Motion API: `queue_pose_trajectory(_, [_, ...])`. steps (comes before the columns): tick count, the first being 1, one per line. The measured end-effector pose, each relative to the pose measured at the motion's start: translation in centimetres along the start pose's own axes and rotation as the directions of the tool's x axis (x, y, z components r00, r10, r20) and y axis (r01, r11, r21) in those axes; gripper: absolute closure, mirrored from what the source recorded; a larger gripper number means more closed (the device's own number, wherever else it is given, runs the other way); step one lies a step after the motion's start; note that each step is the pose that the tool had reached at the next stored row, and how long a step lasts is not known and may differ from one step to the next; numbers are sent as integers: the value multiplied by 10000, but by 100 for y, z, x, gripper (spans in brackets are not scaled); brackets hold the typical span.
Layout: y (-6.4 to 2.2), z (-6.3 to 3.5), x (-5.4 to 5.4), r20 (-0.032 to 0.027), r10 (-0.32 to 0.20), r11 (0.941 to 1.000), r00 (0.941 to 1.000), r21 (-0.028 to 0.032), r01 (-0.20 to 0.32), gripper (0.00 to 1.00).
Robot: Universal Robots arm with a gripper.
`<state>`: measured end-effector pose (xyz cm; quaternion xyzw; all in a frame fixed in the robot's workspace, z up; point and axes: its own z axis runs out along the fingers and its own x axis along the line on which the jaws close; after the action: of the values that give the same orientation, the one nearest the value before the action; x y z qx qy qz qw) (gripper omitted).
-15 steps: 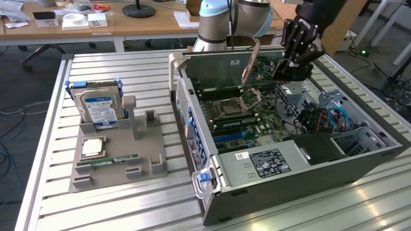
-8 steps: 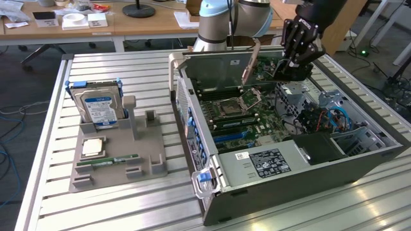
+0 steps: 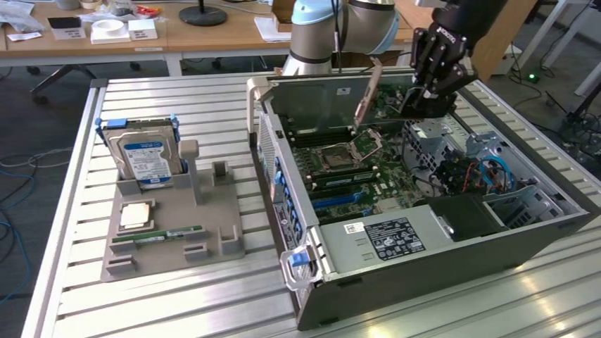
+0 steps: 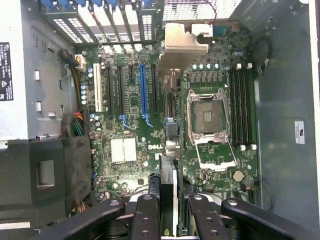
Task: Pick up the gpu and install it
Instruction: 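Insert the gpu into the slot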
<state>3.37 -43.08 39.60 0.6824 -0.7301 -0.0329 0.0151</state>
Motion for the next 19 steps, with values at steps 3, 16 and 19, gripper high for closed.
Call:
queue_pose_trajectory(3, [0,0,0,-13,-202,9998,9998,-5,202,73])
queue_pose_trajectory(16, [0,0,0,-73,-1093,9940,9940,-29,1093,73])
queue_pose_trajectory(19, [0,0,0,-76,-1123,9937,9936,-31,1123,73])
